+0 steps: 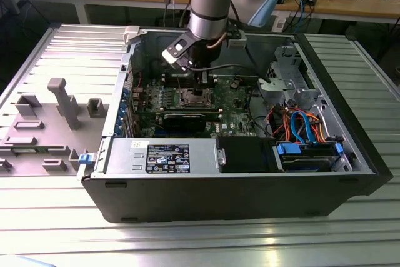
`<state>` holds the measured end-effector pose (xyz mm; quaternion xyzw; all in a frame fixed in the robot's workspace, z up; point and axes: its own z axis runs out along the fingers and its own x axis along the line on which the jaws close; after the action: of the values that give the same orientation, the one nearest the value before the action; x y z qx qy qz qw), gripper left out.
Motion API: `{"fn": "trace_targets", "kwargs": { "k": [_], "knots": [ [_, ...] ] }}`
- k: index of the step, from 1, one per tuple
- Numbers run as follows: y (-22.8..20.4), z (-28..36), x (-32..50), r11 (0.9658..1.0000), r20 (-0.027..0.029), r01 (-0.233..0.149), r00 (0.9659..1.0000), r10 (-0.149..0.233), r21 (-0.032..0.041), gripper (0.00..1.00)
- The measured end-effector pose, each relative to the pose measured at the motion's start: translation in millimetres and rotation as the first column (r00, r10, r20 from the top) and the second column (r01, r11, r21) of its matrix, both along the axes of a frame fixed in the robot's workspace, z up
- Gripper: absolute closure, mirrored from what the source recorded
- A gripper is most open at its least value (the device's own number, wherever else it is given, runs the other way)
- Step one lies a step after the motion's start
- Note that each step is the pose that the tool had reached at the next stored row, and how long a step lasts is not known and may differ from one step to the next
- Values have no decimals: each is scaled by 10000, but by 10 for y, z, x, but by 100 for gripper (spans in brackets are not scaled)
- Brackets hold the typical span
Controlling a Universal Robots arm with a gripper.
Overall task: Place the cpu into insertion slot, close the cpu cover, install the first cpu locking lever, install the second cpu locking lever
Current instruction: 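Close the cpu cover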
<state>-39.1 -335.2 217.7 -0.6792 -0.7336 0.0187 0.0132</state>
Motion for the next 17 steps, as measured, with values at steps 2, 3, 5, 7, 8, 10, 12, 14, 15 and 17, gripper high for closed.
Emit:
{"fn": "trace_targets", "kwargs": {
  "k": [2,3,5,7,8,10,12,14,15,17],
  "knots": [
    [0,33,2,10000,-1,1,10000,-1,1,89],
    [0,49,3,10000,-2,0,10000,0,0,89],
    [0,83,4,10000,-2,1,10000,-1,0,89],
    [0,158,4,10000,-2,0,10000,0,1,89],
    [0,166,4,10000,-2,0,10000,0,0,89],
    [0,181,4,10000,-2,0,10000,0,1,89],
    [0,203,4,10000,-2,0,10000,0,0,89],
    [0,214,5,10000,-2,0,10000,0,2,89],
    [0,217,5,10000,-2,0,10000,0,2,89],
    [0,220,4,10000,-2,0,10000,0,1,89]
  ]
}}
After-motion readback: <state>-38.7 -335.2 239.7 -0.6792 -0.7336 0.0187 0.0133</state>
